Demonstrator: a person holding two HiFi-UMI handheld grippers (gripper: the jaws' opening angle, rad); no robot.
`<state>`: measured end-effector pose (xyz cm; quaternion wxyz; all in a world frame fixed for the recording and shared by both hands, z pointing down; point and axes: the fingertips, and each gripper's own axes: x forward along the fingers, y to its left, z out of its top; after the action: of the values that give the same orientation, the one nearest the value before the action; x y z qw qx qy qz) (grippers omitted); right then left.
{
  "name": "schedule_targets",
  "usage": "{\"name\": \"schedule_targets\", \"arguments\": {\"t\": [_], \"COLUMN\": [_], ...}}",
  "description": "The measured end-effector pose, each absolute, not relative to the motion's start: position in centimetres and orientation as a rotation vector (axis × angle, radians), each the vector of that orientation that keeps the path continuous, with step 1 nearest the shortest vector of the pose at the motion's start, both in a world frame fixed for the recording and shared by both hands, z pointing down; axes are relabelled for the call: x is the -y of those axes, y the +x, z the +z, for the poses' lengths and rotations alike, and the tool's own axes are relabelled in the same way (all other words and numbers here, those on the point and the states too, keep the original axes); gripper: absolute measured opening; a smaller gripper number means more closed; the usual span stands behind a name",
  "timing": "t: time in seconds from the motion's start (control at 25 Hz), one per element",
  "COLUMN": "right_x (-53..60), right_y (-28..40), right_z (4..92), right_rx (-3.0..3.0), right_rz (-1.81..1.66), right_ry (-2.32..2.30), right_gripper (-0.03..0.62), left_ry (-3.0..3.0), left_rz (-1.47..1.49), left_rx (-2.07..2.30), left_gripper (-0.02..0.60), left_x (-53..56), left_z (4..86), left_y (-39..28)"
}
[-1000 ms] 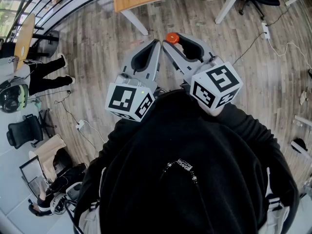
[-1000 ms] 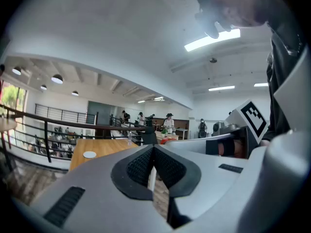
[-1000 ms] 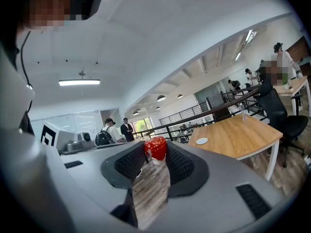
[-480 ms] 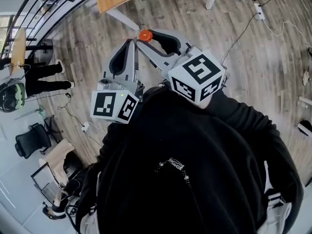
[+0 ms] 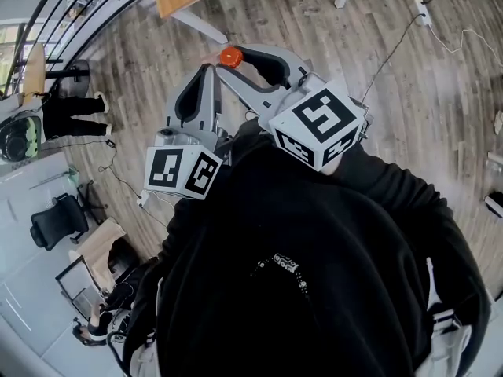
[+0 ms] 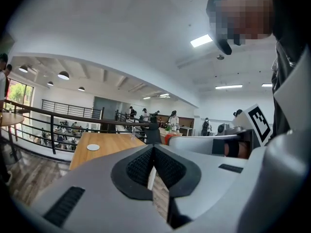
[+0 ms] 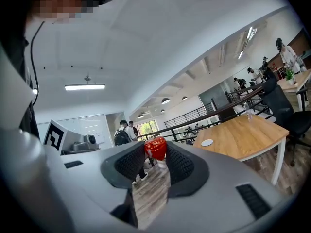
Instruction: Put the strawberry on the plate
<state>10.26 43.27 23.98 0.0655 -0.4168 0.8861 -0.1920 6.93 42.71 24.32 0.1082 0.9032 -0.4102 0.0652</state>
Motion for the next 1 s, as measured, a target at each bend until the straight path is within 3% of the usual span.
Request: {"name": "schedule_targets", "arguments": {"t": [1.0], "right_x": [-36.1], "right_y": [11.4], "right_z": [26.0], "right_rx": [-2.557], "right_rz": [-0.556], "right_ry": [-1.504], "right_gripper": [0.144], "left_ry": [2.647], "left_rz": [0.172], "left_rx": [0.776], "left_gripper": [-0.002], "left_x": [-35.0], "left_z": [27.9], "left_y": [9.4]}}
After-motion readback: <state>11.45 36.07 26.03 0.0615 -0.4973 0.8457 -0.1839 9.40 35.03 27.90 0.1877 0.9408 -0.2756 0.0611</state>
